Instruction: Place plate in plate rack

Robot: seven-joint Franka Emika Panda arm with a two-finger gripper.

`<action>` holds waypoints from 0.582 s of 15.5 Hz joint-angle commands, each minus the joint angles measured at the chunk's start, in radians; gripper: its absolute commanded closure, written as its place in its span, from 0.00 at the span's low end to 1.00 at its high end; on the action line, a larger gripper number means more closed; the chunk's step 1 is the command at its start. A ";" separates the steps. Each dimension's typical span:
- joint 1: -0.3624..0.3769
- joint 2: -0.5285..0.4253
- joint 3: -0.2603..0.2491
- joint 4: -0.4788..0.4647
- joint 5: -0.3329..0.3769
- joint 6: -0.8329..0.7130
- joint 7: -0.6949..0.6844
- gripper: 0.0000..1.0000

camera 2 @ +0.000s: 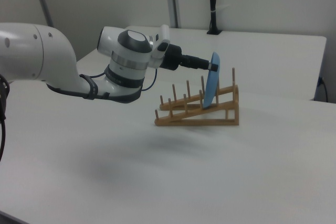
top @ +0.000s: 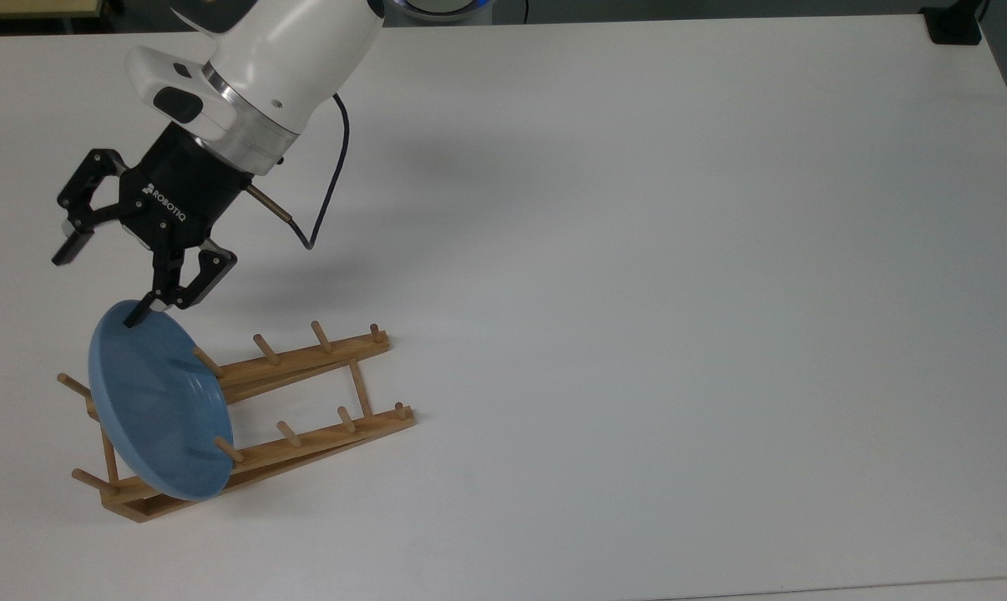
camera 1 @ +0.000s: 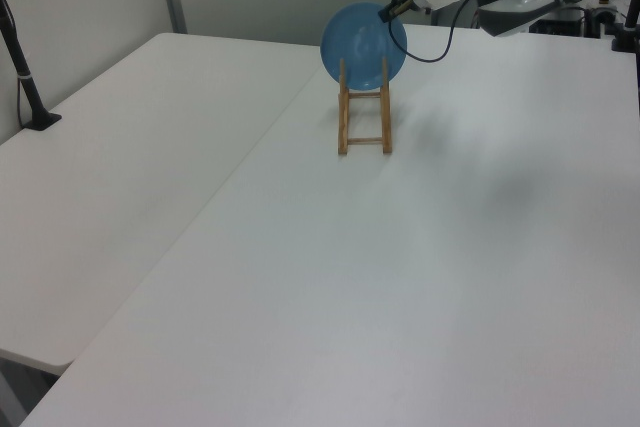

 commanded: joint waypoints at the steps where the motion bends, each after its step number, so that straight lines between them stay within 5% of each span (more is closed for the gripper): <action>1: 0.020 -0.021 -0.012 0.031 0.004 -0.023 0.034 0.00; 6: 0.024 -0.090 0.005 0.047 0.243 -0.082 0.028 0.00; 9: 0.021 -0.148 0.080 0.045 0.421 -0.201 0.027 0.00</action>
